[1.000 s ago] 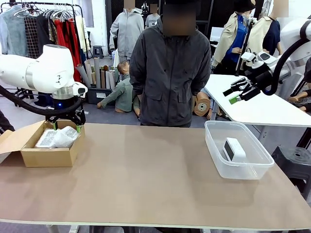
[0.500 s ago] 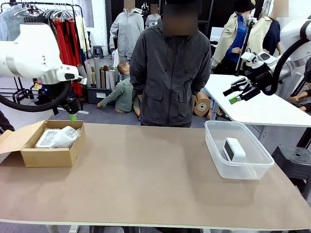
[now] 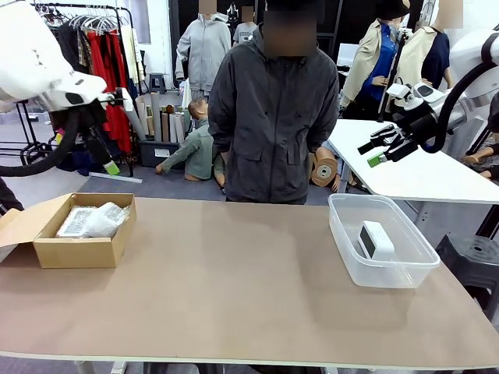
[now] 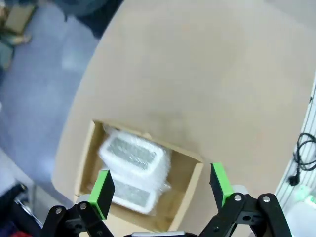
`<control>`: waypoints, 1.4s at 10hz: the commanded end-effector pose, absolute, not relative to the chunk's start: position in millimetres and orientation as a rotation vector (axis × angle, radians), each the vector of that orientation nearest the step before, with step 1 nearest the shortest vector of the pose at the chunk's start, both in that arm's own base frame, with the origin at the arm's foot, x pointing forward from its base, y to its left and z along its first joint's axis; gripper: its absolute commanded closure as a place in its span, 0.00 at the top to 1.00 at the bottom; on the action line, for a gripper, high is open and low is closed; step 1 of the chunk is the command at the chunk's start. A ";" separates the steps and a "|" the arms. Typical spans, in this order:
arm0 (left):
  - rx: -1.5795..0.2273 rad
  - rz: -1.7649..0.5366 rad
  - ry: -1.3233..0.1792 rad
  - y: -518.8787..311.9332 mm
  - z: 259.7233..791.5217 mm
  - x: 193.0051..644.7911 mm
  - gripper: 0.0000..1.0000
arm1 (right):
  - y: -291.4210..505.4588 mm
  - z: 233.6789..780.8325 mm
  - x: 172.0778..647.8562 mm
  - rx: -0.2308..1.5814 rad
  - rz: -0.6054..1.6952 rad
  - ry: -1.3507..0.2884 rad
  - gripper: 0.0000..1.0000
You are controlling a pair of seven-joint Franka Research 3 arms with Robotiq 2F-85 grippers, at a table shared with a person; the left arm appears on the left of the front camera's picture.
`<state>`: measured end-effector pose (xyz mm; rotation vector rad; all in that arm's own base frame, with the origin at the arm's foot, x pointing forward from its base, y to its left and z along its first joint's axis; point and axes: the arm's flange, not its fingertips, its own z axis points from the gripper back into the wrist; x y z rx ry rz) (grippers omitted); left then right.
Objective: Separate and place wrapped and unwrapped clocks.
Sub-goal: If the picked Digital clock is wrapped, place it in the Package Box ; if not, place it in the Organizing box.
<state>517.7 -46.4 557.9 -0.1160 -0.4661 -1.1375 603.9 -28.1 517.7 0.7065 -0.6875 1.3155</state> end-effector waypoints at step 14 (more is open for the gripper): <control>-0.578 -1.285 -0.886 10.0 574.3 571.6 1.00 | -26.3 519.1 603.2 0.691 1.313 -0.695 1.00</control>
